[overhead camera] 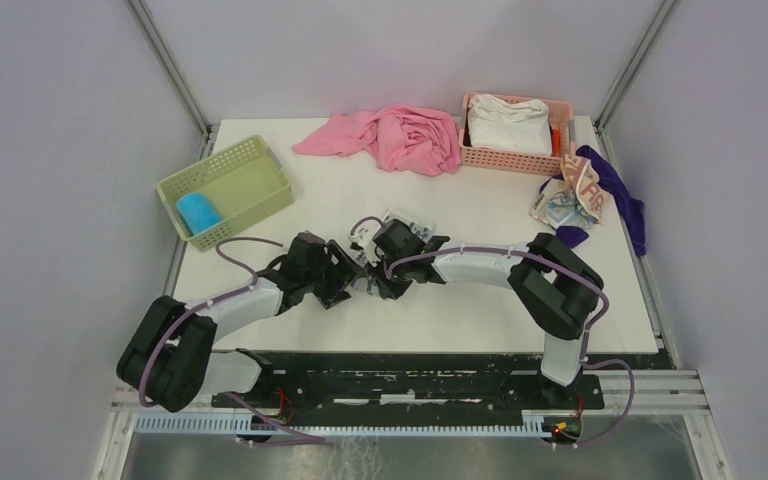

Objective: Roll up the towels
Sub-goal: Roll the towel at the center of the board.

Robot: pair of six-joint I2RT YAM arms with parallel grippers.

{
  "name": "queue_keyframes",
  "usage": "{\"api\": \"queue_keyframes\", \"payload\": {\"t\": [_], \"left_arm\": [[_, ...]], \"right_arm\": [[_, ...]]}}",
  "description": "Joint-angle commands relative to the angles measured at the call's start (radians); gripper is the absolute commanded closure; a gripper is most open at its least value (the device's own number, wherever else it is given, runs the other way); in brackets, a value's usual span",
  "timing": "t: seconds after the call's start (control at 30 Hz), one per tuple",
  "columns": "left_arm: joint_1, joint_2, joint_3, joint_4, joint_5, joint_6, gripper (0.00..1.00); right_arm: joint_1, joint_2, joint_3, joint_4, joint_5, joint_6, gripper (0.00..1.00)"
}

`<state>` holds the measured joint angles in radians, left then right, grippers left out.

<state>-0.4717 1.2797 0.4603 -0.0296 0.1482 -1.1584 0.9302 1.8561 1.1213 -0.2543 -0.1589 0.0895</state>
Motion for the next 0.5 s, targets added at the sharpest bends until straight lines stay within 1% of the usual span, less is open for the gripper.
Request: {"api": "queue_keyframes", "payload": {"t": [0.0,0.17,0.3,0.47], "left_arm": [[-0.047,0.044,0.037,-0.039,-0.061,-0.082,0.19],[-0.048,0.096,0.062,-0.043,-0.115,-0.089,0.25],[-0.046,0.114,0.06,-0.063,-0.157,-0.099,0.35],[-0.046,0.106,0.036,-0.089,-0.203,-0.113,0.44]], "right_arm": [[-0.001,-0.009,-0.018,0.012,-0.073,0.048,0.87],[-0.002,-0.029,-0.039,0.016,-0.054,0.039,0.84],[-0.001,-0.042,-0.056,0.021,-0.045,0.04,0.83],[-0.001,-0.063,-0.068,0.034,-0.037,0.045,0.82]]}}
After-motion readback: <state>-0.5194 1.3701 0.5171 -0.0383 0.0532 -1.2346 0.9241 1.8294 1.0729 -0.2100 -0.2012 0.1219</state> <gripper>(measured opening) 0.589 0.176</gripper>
